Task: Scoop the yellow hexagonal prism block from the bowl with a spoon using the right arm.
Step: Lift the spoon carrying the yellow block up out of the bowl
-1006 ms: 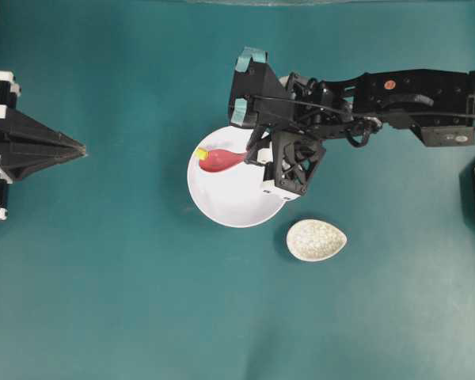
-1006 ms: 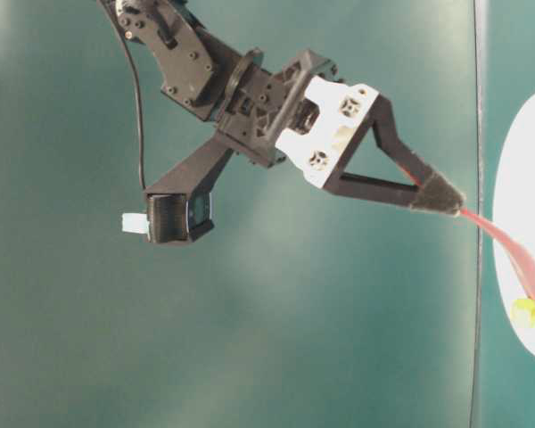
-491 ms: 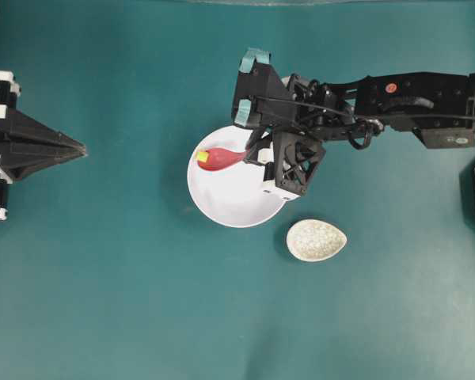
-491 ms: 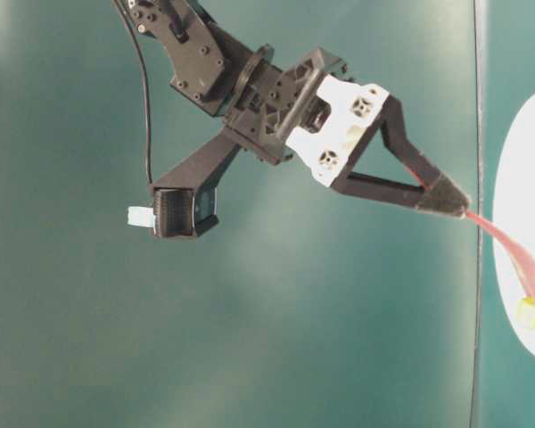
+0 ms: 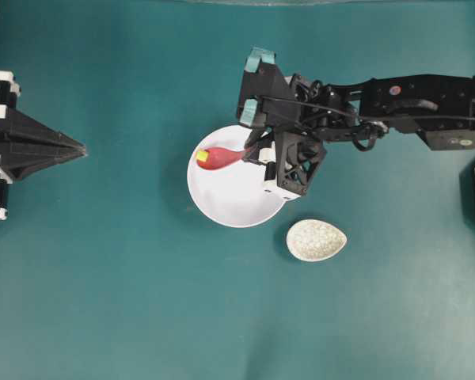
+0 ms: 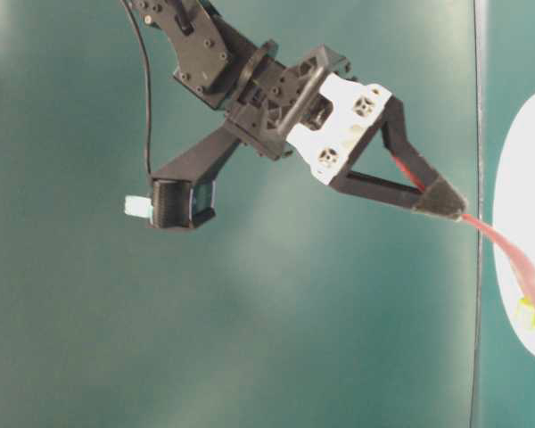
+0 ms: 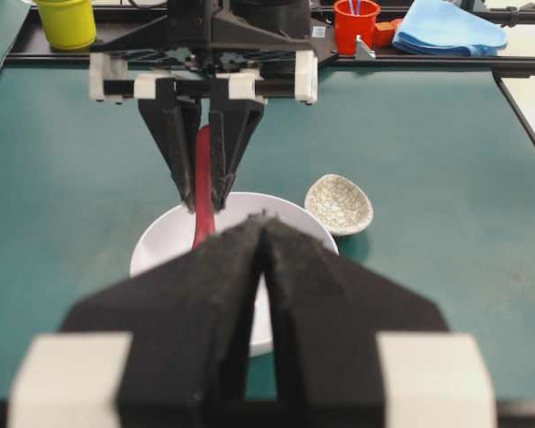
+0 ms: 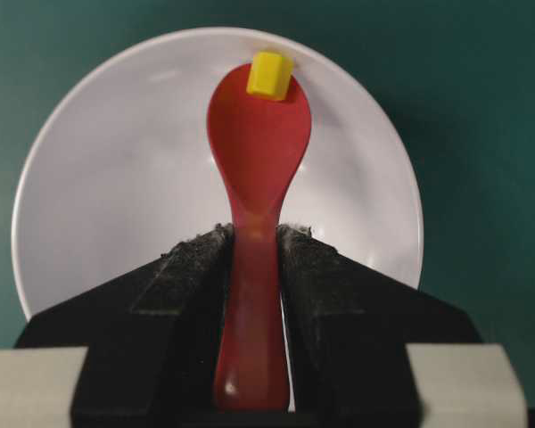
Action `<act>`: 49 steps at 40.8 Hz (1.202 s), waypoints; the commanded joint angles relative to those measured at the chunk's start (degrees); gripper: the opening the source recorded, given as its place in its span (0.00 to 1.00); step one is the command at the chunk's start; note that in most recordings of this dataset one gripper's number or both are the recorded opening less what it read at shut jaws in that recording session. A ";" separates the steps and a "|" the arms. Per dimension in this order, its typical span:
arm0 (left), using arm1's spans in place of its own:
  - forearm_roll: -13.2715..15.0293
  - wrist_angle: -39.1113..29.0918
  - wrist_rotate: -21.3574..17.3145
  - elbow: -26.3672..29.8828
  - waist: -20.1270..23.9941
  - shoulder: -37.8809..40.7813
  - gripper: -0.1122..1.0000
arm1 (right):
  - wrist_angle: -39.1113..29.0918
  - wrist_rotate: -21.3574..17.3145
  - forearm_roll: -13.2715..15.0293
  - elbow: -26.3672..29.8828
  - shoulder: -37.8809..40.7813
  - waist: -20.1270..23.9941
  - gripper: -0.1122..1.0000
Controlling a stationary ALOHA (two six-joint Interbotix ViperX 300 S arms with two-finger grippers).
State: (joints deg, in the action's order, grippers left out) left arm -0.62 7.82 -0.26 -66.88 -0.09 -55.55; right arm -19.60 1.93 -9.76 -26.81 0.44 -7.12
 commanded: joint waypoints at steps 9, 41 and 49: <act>-0.18 0.26 0.00 1.32 0.00 0.53 0.14 | 2.81 0.00 0.00 -1.32 -3.69 1.05 0.32; -0.18 0.26 0.00 1.32 0.00 0.53 0.14 | 15.82 0.00 -0.09 -7.47 -11.51 2.29 0.32; -0.18 0.26 0.09 1.23 0.00 0.53 0.14 | 16.96 0.18 0.09 -8.96 -14.59 3.08 0.32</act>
State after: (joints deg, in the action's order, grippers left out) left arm -0.62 7.82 -0.18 -66.88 -0.09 -55.46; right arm -3.60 1.85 -9.84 -35.95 -11.34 -4.48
